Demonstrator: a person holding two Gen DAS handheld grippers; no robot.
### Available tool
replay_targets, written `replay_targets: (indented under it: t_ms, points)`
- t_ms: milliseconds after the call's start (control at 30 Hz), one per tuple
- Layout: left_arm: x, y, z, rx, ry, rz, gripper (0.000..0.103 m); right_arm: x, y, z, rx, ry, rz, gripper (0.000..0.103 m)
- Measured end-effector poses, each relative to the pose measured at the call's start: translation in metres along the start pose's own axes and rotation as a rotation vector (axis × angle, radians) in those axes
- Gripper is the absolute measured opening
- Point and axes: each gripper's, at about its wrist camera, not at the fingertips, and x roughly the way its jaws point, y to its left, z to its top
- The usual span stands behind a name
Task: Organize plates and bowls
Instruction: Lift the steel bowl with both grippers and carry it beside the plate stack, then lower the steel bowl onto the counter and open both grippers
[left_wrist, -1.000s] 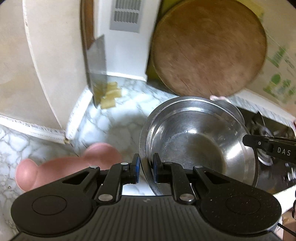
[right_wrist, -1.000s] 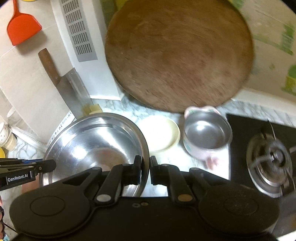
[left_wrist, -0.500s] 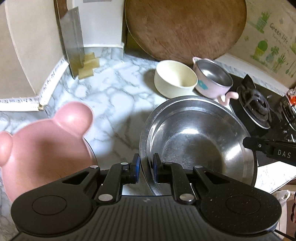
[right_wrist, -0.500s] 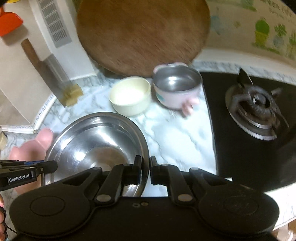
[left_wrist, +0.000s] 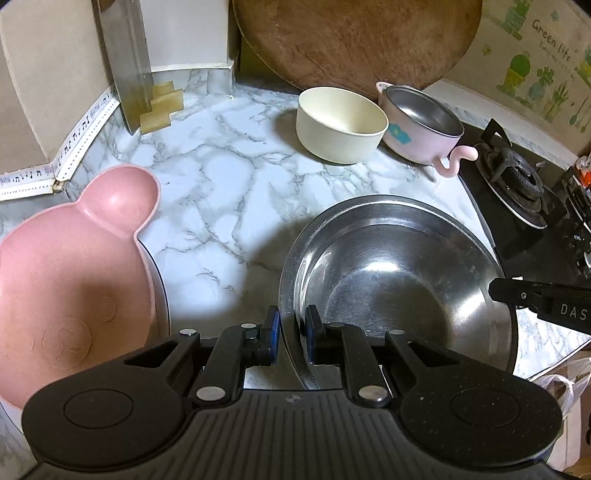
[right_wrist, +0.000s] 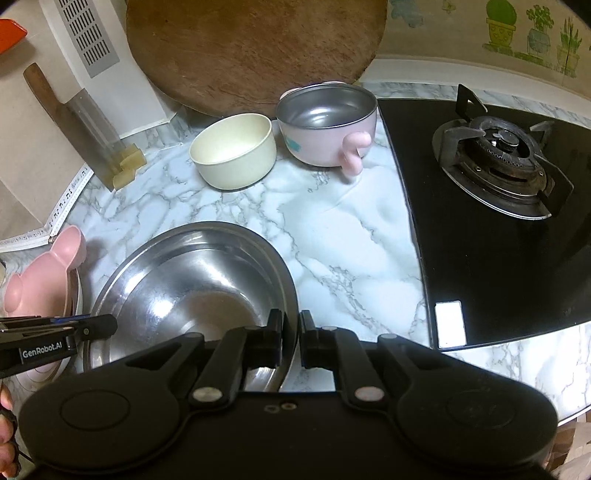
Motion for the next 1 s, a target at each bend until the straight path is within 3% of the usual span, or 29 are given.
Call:
replay_targets:
  t_ms: [500, 933, 1000]
  points:
    - [0.009, 0.000, -0.004, 0.010, 0.001, 0.003, 0.013, 0.011, -0.005, -0.007, 0.017, 0.031, 0.008, 0.011]
    - [0.006, 0.004, -0.003, 0.035, 0.003, -0.010, 0.013, 0.005, -0.005, -0.005, 0.026, 0.037, 0.009, 0.025]
    - [0.004, 0.003, -0.003, 0.039, -0.005, -0.007, 0.014, 0.003, -0.005, -0.004, 0.031, 0.036, 0.009, 0.030]
